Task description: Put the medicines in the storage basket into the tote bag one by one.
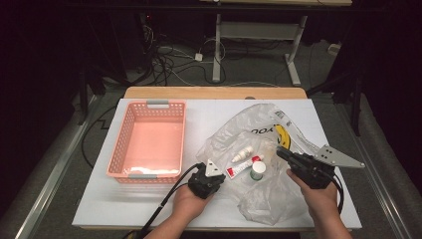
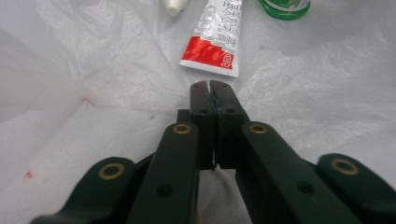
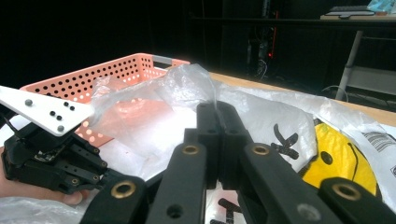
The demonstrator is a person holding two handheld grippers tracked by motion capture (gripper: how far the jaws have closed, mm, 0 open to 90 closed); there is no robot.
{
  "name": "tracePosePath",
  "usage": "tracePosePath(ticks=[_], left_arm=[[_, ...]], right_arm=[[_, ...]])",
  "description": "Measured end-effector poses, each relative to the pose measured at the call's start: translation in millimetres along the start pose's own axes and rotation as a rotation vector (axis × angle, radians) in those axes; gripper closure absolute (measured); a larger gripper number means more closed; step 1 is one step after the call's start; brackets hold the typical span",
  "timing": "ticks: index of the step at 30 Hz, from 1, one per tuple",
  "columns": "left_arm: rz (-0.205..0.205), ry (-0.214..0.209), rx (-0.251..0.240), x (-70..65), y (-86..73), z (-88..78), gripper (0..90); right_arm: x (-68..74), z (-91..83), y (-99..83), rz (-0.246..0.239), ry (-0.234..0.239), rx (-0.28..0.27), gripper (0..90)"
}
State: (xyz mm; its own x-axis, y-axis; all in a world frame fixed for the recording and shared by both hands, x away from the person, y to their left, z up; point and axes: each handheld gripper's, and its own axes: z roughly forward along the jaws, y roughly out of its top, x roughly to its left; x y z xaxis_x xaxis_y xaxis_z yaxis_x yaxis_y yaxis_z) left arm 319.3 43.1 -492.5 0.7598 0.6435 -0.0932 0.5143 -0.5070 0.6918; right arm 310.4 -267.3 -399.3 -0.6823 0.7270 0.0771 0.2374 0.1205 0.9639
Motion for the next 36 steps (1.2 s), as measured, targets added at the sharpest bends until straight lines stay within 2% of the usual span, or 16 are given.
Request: tracePosePath(ticks=[4, 6, 8, 12, 16, 19, 21, 22, 23, 24, 26, 27, 28, 30, 33, 36], left_arm=[[-0.006, -0.034, -0.009, 2.3, -1.1, -1.6, 88.4], [0.016, -0.047, -0.014, 2.0, -1.4, -2.4, 88.5], [0.015, -0.043, -0.042, 1.9, -3.1, -4.7, 88.5], [-0.025, -0.055, -0.113, 5.6, -7.6, -10.7, 88.6], [-0.023, -0.040, -0.162, 4.5, -10.6, -15.0, 88.6], [-0.037, -0.036, -0.190, 5.5, -12.2, -18.4, 88.6], [-0.027, -0.002, -0.177, 4.6, -12.5, -21.0, 88.4], [-0.007, -0.008, -0.154, 4.5, -12.2, -20.8, 88.0], [0.006, -0.027, -0.118, 5.7, -10.0, -18.7, 72.2], [0.014, -0.008, -0.074, 6.2, -6.3, -15.1, 51.9], [0.019, 0.037, 0.049, 6.9, 3.0, -0.5, 12.5], [0.001, 0.024, 0.095, 9.7, 6.1, 5.8, 3.1], [0.005, 0.011, 0.103, 11.3, 7.3, 6.7, 0.3], [0.022, -0.005, 0.093, 10.0, 5.7, 5.0, 3.9], [0.048, -0.017, 0.065, 7.7, 3.4, 2.1, 17.9], [0.068, -0.048, 0.040, 4.3, 2.3, 1.1, 40.0]], right_arm=[[-1.1, 0.7, -1.3, 0.003, -0.002, 0.004, 90.0], [-0.8, 1.0, -1.5, 0.000, -0.001, 0.006, 90.0], [-0.2, 0.9, -1.2, 0.001, -0.003, 0.004, 90.0], [0.3, 1.6, -2.4, 0.004, -0.007, 0.003, 90.0], [1.1, 4.5, -2.8, 0.000, -0.008, 0.009, 90.0], [3.0, 5.7, -1.4, -0.011, -0.006, 0.006, 90.0], [3.9, 4.8, -1.0, -0.008, -0.005, 0.007, 90.0], [3.7, 4.6, -1.1, -0.010, -0.002, 0.005, 90.0], [3.5, 4.3, -1.4, -0.011, -0.001, 0.006, 90.0], [3.6, 4.0, -1.7, -0.011, 0.000, 0.007, 90.0], [4.2, 4.2, -3.2, -0.014, 0.005, 0.013, 90.0], [4.5, 4.4, -4.1, -0.016, 0.010, 0.020, 90.0], [4.9, 5.3, -4.8, -0.017, 0.014, 0.019, 90.0], [6.3, 5.2, -5.5, -0.013, 0.021, 0.027, 90.0], [8.0, 4.5, -2.8, -0.027, 0.027, 0.017, 90.0], [7.2, 4.6, -1.6, -0.021, 0.024, 0.013, 90.0]])
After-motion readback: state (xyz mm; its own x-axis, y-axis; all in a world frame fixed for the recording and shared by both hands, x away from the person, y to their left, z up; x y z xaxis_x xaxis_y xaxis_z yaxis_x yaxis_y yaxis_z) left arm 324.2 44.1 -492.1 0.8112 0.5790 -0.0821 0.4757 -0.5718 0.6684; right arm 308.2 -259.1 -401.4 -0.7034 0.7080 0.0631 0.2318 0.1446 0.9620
